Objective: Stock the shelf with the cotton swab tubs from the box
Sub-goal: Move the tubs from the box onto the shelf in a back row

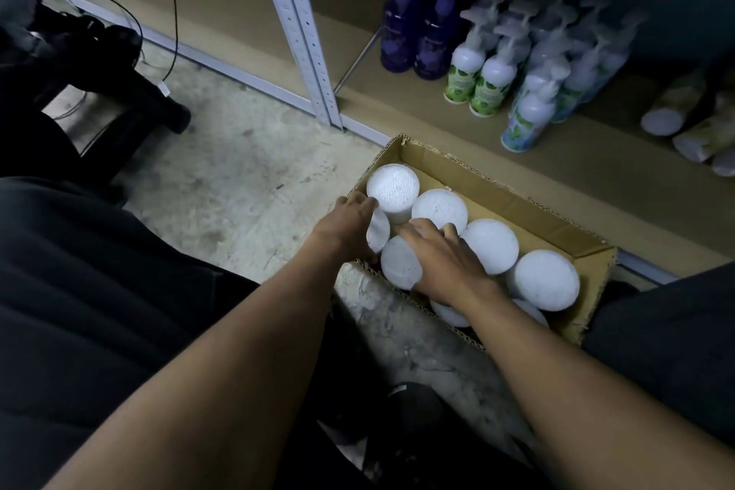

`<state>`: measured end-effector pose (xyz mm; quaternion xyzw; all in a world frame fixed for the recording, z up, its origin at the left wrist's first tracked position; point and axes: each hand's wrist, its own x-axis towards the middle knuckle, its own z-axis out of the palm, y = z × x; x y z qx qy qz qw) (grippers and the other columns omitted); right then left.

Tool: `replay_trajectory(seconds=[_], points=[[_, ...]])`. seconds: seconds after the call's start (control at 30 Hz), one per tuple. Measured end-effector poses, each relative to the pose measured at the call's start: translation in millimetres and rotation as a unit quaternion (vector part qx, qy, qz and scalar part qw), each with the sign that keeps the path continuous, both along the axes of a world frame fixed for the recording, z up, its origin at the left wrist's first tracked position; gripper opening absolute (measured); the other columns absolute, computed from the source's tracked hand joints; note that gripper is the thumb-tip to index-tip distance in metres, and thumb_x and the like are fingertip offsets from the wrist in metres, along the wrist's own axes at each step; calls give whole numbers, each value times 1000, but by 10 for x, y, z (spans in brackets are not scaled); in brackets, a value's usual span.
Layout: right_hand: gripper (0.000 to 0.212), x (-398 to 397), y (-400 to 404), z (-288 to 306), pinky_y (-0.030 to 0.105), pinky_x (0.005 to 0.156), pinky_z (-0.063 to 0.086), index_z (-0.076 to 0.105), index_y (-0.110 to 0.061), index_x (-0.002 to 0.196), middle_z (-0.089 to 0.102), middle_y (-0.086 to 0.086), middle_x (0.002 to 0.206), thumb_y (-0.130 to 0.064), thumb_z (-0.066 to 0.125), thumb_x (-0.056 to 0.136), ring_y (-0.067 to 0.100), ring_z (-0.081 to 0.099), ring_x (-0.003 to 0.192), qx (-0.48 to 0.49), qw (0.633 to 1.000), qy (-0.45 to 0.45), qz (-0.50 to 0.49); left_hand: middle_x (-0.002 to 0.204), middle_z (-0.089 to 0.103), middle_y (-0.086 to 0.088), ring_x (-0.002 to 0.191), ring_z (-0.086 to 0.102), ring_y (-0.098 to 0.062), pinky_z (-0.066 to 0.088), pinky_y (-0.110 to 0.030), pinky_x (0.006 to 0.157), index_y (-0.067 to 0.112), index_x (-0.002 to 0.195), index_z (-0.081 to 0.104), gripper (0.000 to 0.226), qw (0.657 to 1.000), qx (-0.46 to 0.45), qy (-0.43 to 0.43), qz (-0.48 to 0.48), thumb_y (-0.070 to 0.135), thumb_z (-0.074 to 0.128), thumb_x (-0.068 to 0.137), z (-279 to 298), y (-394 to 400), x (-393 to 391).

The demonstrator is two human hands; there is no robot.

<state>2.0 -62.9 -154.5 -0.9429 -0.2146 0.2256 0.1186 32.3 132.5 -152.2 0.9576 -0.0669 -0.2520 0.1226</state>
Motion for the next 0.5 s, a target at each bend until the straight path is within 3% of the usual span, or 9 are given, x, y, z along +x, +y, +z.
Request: replay_trajectory(seconds=[0.3, 0.5], points=[[72, 49, -15, -7, 37, 74, 40, 40, -30, 137, 27, -4, 147, -29, 77, 75, 33, 39, 115, -21, 999, -9, 27, 132, 48, -13, 118, 42, -34, 51, -47, 88, 10, 134, 41, 71, 1000, 17, -18, 10, 23, 77, 74, 0, -25, -9], [71, 93, -9, 46, 36, 74, 36, 42, -26, 132, 27, 0, 145, -35, 79, 72, 32, 40, 117, -23, 999, -1, 36, 126, 52, -15, 116, 43, -33, 52, -48, 87, 8, 131, 40, 74, 1000, 16, -21, 8, 30, 79, 71, 15, -56, -11]])
